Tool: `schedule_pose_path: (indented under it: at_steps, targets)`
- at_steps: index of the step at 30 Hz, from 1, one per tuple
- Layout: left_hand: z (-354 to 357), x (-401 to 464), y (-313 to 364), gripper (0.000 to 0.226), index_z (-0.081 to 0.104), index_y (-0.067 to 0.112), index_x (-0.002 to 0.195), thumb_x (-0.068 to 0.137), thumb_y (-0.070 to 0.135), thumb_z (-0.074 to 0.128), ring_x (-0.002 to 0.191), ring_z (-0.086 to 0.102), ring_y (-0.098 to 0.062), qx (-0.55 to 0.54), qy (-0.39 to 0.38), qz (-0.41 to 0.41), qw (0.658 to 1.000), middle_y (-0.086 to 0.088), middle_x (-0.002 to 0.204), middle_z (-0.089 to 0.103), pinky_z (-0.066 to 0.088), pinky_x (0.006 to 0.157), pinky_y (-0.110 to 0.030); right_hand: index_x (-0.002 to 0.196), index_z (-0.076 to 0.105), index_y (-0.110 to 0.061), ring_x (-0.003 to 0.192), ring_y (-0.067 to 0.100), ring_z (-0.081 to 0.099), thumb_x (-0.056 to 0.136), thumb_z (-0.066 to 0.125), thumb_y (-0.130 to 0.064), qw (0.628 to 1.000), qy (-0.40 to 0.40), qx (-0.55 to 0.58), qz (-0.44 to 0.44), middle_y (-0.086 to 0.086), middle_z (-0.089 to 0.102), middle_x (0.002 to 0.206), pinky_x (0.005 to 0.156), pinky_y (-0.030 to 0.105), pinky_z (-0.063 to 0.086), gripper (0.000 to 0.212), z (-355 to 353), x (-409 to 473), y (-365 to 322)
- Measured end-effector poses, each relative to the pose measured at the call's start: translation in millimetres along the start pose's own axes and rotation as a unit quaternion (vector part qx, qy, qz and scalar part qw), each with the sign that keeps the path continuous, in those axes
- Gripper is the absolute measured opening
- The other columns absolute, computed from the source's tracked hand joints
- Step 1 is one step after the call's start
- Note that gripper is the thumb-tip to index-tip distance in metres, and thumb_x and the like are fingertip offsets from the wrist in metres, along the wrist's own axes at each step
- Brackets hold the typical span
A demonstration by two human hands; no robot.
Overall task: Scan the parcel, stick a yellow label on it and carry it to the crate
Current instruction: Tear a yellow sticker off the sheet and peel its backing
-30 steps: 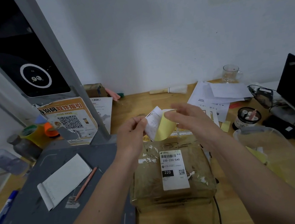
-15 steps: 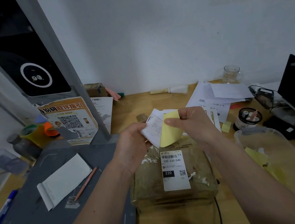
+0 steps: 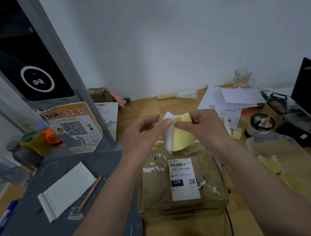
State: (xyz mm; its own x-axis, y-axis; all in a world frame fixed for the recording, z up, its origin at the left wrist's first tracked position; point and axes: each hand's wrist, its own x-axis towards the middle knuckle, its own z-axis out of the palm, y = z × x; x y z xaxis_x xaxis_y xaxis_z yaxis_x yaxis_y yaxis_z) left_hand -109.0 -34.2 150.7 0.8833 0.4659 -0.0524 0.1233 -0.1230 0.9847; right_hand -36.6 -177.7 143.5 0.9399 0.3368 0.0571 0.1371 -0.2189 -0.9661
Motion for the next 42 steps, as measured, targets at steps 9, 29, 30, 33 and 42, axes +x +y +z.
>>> schedule_pose_path:
  at_steps: [9, 29, 30, 33, 42]
  targets:
    - [6.0, 6.9, -5.6, 0.01, 0.071, 0.014, 0.081, 0.078, 0.023, 0.074, 0.076, 0.061, -0.006, 0.052, 0.008, 0.058, 0.997, -0.001, 0.085, 0.069, 0.048, 0.067, -0.01, 0.051, 0.057, -0.014, 0.039, 0.0, 0.042, 0.078, 0.073, -0.01, 1.0, -0.009, -0.001, 0.005, -0.013, 0.049, 0.04, 0.046, 0.014, 0.034, 0.031, -1.5, -7.2, 5.8]
    - [4.5, 3.0, -18.7, 0.03, 0.061, -0.002, 0.068, 0.086, 0.022, 0.066, 0.063, 0.051, -0.006, -0.024, 0.093, 0.072, 0.993, -0.008, 0.069, 0.058, 0.04, 0.053, -0.007, 0.063, 0.05, -0.011, 0.062, 0.019, 0.044, 0.084, 0.067, -0.021, 0.996, 0.066, 0.055, -0.024, 0.011, 0.051, 0.066, 0.056, 0.028, 0.034, 0.028, 10.8, -11.0, 2.9]
    - [4.7, 2.7, -18.4, 0.029, 0.06, 0.003, 0.065, 0.086, 0.022, 0.066, 0.059, 0.05, -0.002, -0.027, 0.094, 0.07, 0.993, -0.004, 0.067, 0.058, 0.04, 0.052, -0.006, 0.062, 0.049, -0.012, 0.062, 0.019, 0.043, 0.084, 0.067, -0.021, 0.996, 0.069, 0.057, -0.027, 0.011, 0.05, 0.065, 0.056, 0.028, 0.034, 0.03, 11.2, -11.3, 3.0]
    - [5.4, 2.1, -18.2, 0.028, 0.059, 0.006, 0.065, 0.087, 0.023, 0.065, 0.052, 0.049, 0.006, -0.025, 0.099, 0.07, 0.992, 0.002, 0.064, 0.058, 0.04, 0.052, -0.005, 0.062, 0.049, -0.012, 0.063, 0.02, 0.043, 0.084, 0.067, -0.021, 0.994, 0.083, 0.064, -0.035, 0.012, 0.05, 0.066, 0.057, 0.029, 0.035, 0.03, 11.6, -11.6, 3.9]
    - [8.5, -1.3, -17.3, 0.032, 0.056, 0.012, 0.062, 0.09, 0.026, 0.06, 0.05, 0.054, 0.005, 0.007, 0.103, 0.097, 0.99, 0.004, 0.06, 0.058, 0.037, 0.044, -0.01, 0.064, 0.051, -0.006, 0.056, 0.012, 0.04, 0.085, 0.066, -0.022, 0.987, 0.102, 0.104, -0.063, 0.005, 0.048, 0.058, 0.05, 0.021, 0.032, 0.03, 14.5, -13.0, 8.1]
